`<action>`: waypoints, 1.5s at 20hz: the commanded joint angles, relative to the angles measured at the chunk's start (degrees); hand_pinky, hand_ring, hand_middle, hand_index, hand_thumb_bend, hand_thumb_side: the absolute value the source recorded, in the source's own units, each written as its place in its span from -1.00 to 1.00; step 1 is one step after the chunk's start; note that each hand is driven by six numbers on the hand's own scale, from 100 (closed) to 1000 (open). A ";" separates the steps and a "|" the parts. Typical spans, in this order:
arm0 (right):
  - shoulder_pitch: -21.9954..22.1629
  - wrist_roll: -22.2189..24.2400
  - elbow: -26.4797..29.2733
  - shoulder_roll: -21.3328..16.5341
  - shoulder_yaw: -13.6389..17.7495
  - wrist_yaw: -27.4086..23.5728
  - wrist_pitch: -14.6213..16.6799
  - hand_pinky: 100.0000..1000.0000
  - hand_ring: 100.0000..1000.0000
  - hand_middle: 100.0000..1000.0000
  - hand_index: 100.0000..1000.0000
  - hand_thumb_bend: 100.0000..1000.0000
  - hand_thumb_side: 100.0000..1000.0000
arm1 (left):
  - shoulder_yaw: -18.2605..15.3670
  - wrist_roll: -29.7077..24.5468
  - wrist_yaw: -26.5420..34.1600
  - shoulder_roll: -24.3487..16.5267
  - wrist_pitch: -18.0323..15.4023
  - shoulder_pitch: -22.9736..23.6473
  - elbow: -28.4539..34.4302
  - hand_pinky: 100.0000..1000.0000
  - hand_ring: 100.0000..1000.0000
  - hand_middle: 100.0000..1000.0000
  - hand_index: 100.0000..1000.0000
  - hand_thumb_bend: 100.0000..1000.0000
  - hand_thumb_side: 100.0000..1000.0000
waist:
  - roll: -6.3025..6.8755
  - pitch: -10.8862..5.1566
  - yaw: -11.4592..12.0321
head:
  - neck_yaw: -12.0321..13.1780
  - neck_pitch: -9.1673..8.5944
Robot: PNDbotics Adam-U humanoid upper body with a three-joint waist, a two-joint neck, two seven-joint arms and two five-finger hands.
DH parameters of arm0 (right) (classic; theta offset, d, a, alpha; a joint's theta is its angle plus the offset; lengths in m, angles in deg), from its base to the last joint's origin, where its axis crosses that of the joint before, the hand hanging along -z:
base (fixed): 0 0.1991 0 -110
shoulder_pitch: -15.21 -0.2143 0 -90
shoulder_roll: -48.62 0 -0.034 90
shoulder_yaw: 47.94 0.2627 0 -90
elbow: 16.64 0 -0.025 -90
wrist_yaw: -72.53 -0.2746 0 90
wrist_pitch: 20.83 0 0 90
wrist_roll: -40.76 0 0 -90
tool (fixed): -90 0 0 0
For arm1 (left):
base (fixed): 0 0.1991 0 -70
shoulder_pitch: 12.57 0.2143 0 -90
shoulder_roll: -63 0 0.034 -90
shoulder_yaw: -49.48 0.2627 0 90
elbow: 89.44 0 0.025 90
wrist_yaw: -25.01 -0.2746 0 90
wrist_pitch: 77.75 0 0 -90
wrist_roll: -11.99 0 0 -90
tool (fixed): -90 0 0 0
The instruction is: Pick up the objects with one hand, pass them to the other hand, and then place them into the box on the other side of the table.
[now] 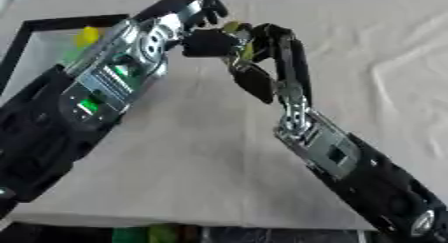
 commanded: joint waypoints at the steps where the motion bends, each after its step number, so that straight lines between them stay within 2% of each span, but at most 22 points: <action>1: -1.14 0.18 -0.05 0.15 -0.04 2.47 1.04 -0.07 -0.06 -0.40 -0.17 -1.00 -0.92 | -0.68 -2.85 -0.80 -0.47 0.47 -1.23 1.66 0.63 0.67 0.46 0.67 -0.55 0.51 | -0.04 -1.44 0.15 | 0.12 0.41; 5: -1.11 0.46 -1.10 0.34 -0.20 3.48 1.57 -0.07 -0.06 -0.40 -0.17 -1.00 -0.93 | -1.01 -4.85 -0.58 -0.72 0.69 -1.14 3.55 0.63 0.67 0.45 0.66 -0.41 0.62 | -0.04 -1.25 0.17 | 0.09 0.59; 11: -0.79 0.67 -1.29 -0.31 -0.43 4.18 2.17 -0.08 -0.06 -0.40 -0.17 -1.00 -0.96 | -0.94 -6.64 -0.68 -0.97 1.29 -0.97 4.37 0.64 0.68 0.45 0.66 -0.32 0.61 | -0.09 -1.13 0.22 | 0.17 0.60; 13: -0.58 0.66 -0.81 -0.84 -0.45 4.08 2.18 -0.08 -0.06 -0.40 -0.17 -1.00 -0.96 | -0.76 -7.24 -1.14 -1.13 1.35 -0.92 4.24 0.65 0.68 0.46 0.67 -0.30 0.56 | -0.09 -1.14 0.24 | 0.21 0.58; 17: -0.26 0.57 0.11 -1.57 -0.50 4.15 2.07 -0.08 -0.07 -0.40 -0.18 -1.00 -0.98 | -0.64 -8.12 -3.70 -1.25 1.19 -0.69 3.01 0.68 0.70 0.48 0.68 -0.27 0.29 | -0.13 -1.16 0.26 | 0.30 0.68; 19: -0.21 0.52 0.37 -1.67 -0.60 4.38 2.04 -0.08 -0.07 -0.40 -0.18 -1.00 -0.99 | -0.52 -8.57 -5.00 -1.13 0.91 -0.61 2.14 0.69 0.71 0.49 0.69 -0.26 0.23 | -0.14 -1.14 0.26 | 0.32 0.68; 25: -0.21 0.17 0.83 -1.91 -0.71 5.01 2.14 -0.08 -0.07 -0.40 -0.18 -1.00 -1.00 | -0.06 -10.14 -7.21 -0.93 0.22 -0.55 0.72 0.70 0.72 0.50 0.70 -0.22 0.14 | -0.15 -1.04 0.28 | 0.38 0.82; 30: -0.27 0.06 1.08 -2.05 -0.85 6.21 2.52 -0.07 -0.06 -0.40 -0.18 -1.00 -1.00 | 0.10 -11.44 -7.73 -0.73 0.00 -0.50 -0.31 0.70 0.72 0.49 0.69 -0.23 0.18 | -0.17 -1.01 0.32 | 0.52 0.79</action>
